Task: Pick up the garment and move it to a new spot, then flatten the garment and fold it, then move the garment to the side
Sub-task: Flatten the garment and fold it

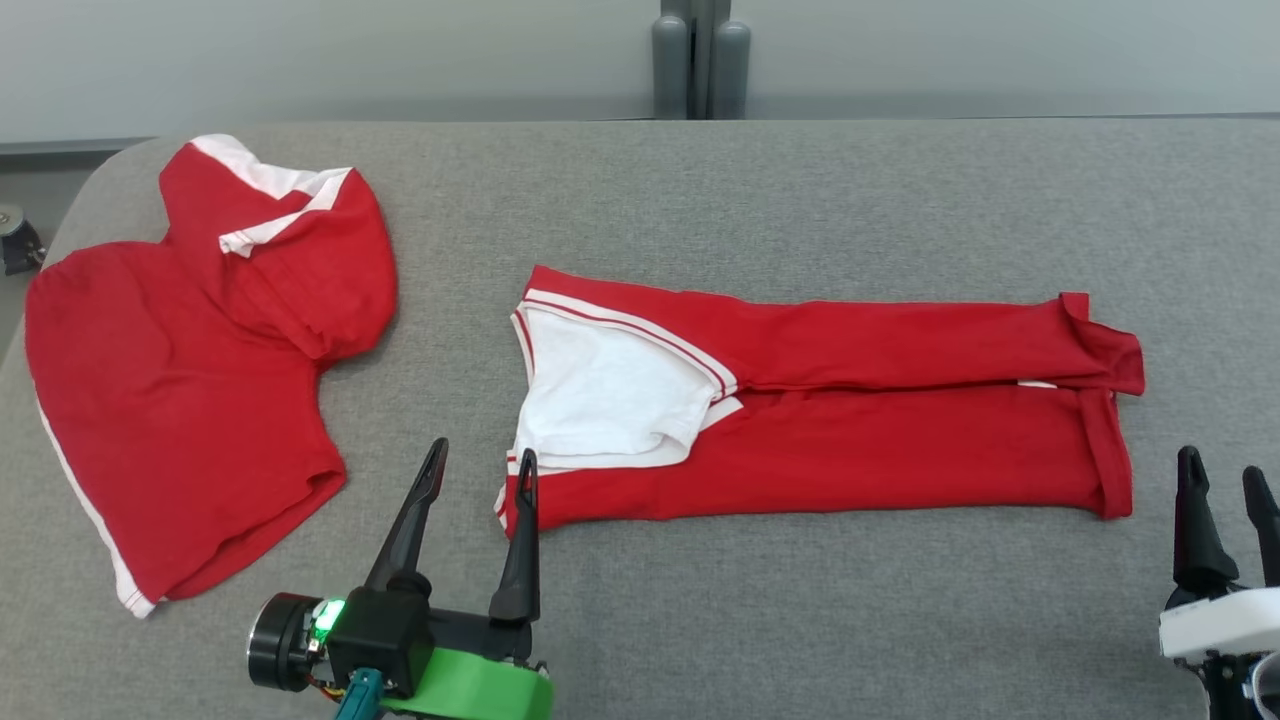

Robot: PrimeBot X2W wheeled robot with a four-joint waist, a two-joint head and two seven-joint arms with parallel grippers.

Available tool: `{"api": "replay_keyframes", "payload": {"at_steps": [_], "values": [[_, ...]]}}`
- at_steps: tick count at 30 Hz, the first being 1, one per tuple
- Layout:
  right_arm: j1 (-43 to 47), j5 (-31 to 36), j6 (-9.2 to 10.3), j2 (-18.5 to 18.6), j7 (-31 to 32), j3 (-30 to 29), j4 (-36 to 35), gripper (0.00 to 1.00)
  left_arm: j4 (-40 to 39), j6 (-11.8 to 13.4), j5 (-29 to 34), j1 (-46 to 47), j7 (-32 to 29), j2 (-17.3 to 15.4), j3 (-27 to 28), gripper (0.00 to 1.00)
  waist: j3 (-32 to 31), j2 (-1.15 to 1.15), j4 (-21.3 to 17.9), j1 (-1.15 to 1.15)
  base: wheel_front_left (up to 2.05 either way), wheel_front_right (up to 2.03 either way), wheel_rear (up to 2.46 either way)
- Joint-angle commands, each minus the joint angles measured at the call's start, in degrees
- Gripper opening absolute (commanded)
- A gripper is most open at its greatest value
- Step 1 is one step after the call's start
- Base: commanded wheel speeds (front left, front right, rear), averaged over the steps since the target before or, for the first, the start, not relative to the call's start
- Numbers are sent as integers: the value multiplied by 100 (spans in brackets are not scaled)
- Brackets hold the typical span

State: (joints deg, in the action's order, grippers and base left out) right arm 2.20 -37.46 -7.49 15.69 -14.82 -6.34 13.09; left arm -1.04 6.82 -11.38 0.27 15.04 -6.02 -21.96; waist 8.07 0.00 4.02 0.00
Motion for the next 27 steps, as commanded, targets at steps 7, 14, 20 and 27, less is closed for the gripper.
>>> {"api": "replay_keyframes", "payload": {"at_steps": [7,14,20,27], "values": [[-1149,-179,1,-64,422,-305,853,100,50,-368,303,16,17,231,132,100,371,0,407,0,0,0,0],[-2049,388,1,185,1020,-405,2063,100,156,-524,389,213,19,296,154,100,579,0,551,0,0,0,0],[-2444,661,3,148,1355,-281,2953,100,186,-521,345,306,18,311,86,100,697,0,594,0,0,0,0],[-2384,458,-16,-181,1461,328,3109,0,206,-424,266,341,18,311,41,100,725,0,545,0,0,0,0]]}}
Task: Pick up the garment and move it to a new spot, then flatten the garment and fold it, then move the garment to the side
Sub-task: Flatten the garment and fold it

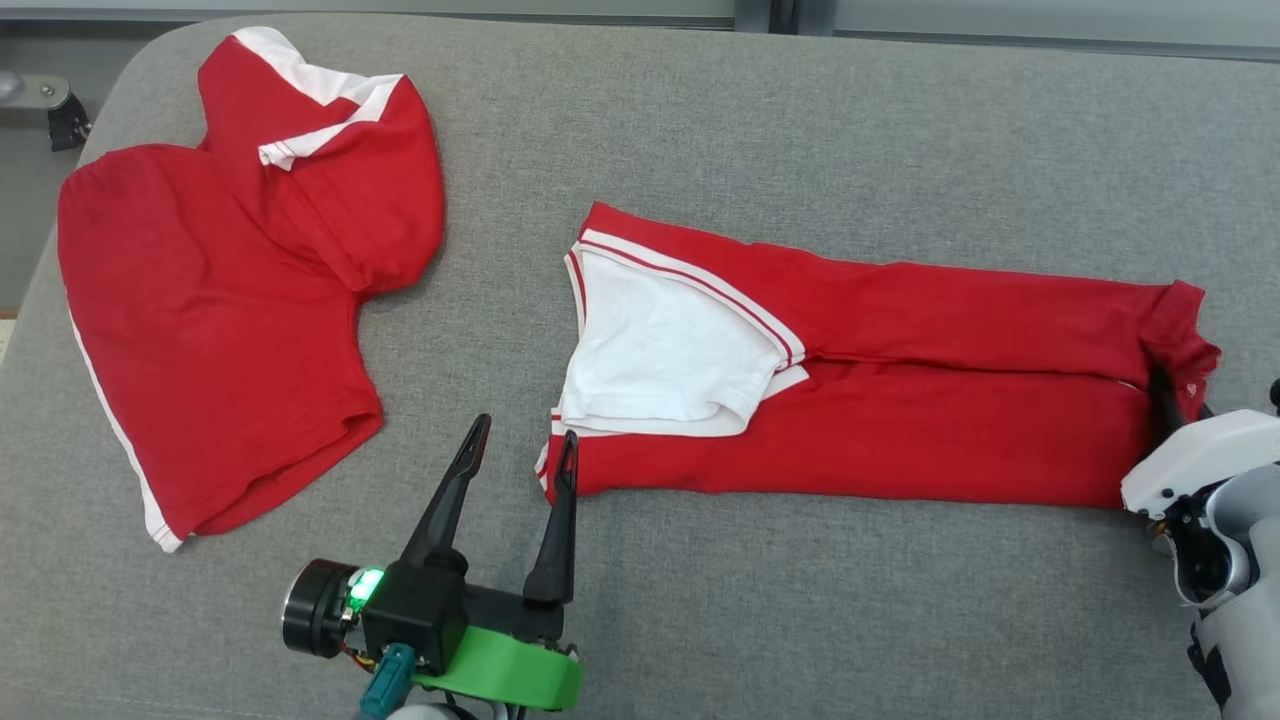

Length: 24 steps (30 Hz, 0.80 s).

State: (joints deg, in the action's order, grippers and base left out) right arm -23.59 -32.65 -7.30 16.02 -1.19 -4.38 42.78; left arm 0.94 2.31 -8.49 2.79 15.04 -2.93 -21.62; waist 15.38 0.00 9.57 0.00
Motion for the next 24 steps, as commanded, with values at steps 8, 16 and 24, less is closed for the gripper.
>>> {"api": "replay_keyframes", "payload": {"at_steps": [8,16,24], "values": [[227,709,-6,756,-644,152,327,0,25,11,81,-23,18,2,75,100,-124,0,-307,0,0,0,0],[-66,1369,-12,1554,-892,-57,328,0,167,-214,320,-122,18,-1,244,100,-145,0,-642,0,0,0,0],[-119,1159,-14,1247,-456,4,-772,0,236,-268,299,-177,18,-1,284,100,-267,0,-746,0,0,0,0]]}}
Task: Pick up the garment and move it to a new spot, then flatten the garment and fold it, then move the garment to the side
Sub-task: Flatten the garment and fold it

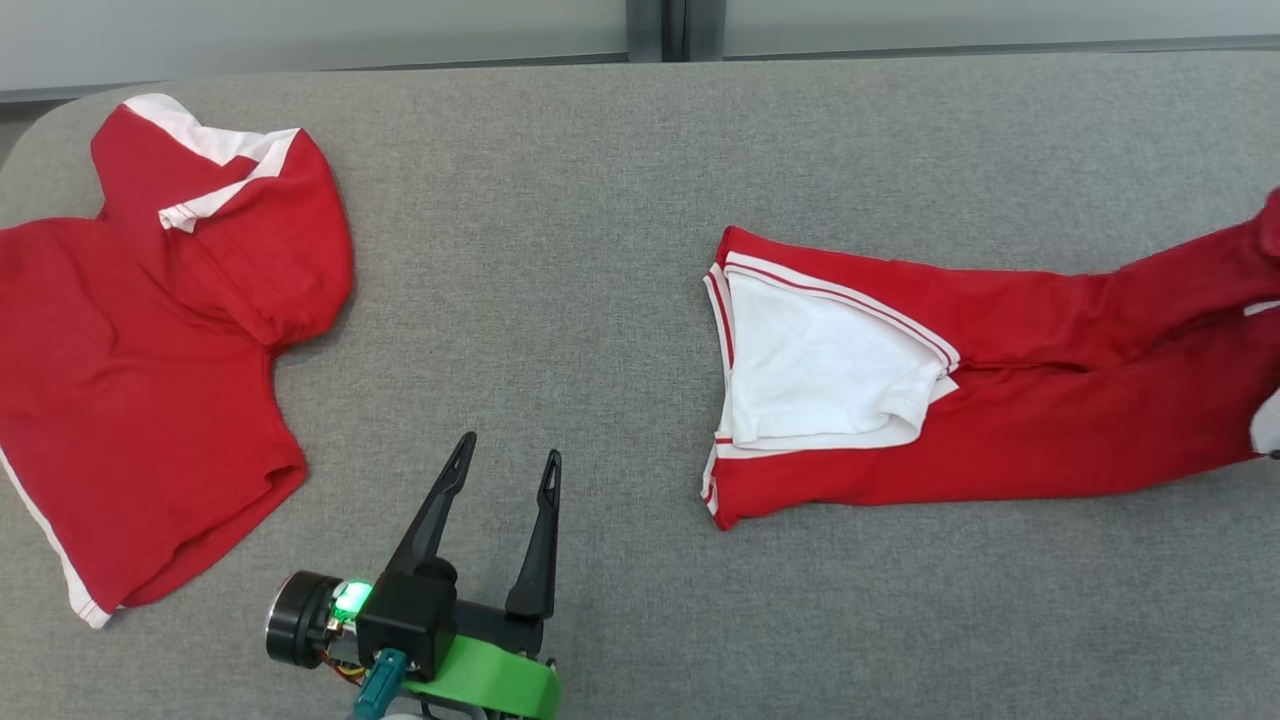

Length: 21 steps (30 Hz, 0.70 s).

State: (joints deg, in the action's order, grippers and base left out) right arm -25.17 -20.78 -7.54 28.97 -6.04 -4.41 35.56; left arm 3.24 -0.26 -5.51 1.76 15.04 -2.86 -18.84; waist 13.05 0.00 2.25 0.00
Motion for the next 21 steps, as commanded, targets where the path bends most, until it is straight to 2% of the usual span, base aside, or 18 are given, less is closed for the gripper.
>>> {"api": "replay_keyframes", "payload": {"at_steps": [1,5,12,16,21], "values": [[102,-37,11,-141,107,19,-250,0,17,-7,-18,-87,18,-8,-6,100,-55,0,-13,0,0,0,0],[380,117,11,-533,516,-96,-1186,0,56,32,-87,-93,18,-8,-61,100,-111,0,39,0,0,0,0],[804,551,10,-1519,1227,-174,-2813,0,212,78,-211,-18,18,-8,-124,100,-102,0,260,0,0,0,0],[876,869,10,-1999,1398,-20,-3172,0,265,128,-279,73,18,-8,-212,100,-67,0,436,0,0,0,0],[792,1006,10,-2331,1474,349,-3065,0,304,187,-323,144,18,-8,-299,100,-27,0,645,0,0,0,0]]}}
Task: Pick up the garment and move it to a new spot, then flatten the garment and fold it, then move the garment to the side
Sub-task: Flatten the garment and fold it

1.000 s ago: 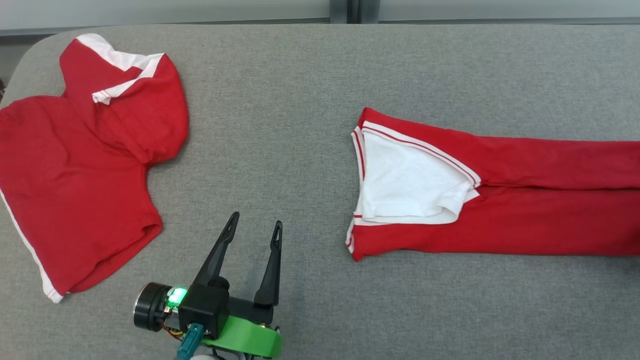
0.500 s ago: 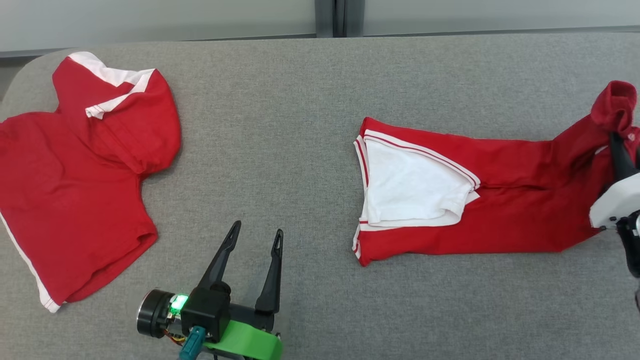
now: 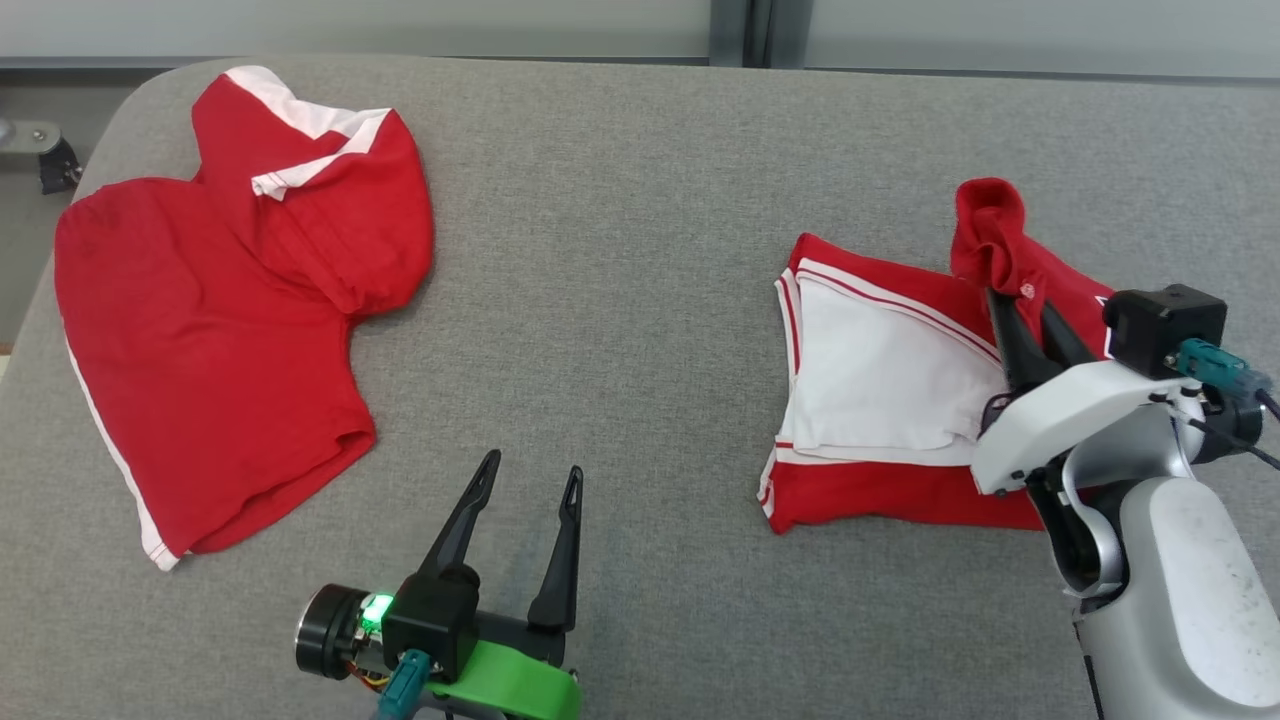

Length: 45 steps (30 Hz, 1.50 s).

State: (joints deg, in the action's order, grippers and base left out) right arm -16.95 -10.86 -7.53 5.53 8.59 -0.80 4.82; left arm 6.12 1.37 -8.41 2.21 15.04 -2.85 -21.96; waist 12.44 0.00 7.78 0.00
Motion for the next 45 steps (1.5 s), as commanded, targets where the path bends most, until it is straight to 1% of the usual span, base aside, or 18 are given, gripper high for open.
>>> {"api": "replay_keyframes", "payload": {"at_steps": [1,7,15,16,17,19,22,24,26,28,30,33,36,40,45], "values": [[-65,6,9,-37,-4,69,59,0,12,35,-39,110,18,-9,7,100,45,0,131,0,0,0,0],[-229,69,9,-174,-127,472,547,0,31,90,-95,126,18,-9,-93,100,19,0,297,0,0,0,0],[-586,28,9,-245,-299,828,1521,0,50,117,-129,127,18,-9,-147,100,-34,0,458,0,0,0,0],[-619,-45,9,-246,-342,836,1607,38,54,124,-131,112,18,-9,-146,100,-43,0,462,0,0,0,0],[-639,-117,9,-250,-380,857,1646,100,56,130,-134,94,18,-8,-138,100,-49,0,458,0,0,0,0],[-665,-375,9,-255,-456,914,1656,100,62,145,-143,43,18,-9,-111,100,-70,0,416,0,0,0,0],[-606,-493,9,-249,-630,867,1458,100,70,175,-147,-11,18,-8,-99,100,-137,0,307,0,0,0,0],[-490,-506,9,-180,-756,833,1248,100,66,194,-160,-48,18,-9,-75,100,-207,0,211,0,0,0,0],[-352,-450,9,46,-949,787,984,100,51,214,-163,-80,18,-9,-48,100,-291,0,91,0,0,0,0],[-176,-520,9,182,-1186,692,796,100,30,243,-157,-109,18,-9,25,100,-378,0,-46,0,0,0,0],[-4,-421,5,422,-1414,651,704,100,15,274,-167,-159,18,-9,101,100,-470,0,-200,0,0,0,0],[234,-377,8,586,-1824,539,697,100,-33,304,-160,-193,18,-9,223,100,-593,0,-407,0,0,0,0],[480,-252,8,647,-2202,505,826,100,-124,317,-65,-246,18,-9,357,100,-749,0,-625,0,0,0,0],[809,-55,9,570,-2375,418,851,100,-224,308,36,-392,18,-10,484,100,-955,0,-847,0,0,0,0],[1344,83,9,363,-2374,206,249,100,-337,285,131,-584,18,-9,632,100,-1180,0,-1004,0,0,0,0]]}}
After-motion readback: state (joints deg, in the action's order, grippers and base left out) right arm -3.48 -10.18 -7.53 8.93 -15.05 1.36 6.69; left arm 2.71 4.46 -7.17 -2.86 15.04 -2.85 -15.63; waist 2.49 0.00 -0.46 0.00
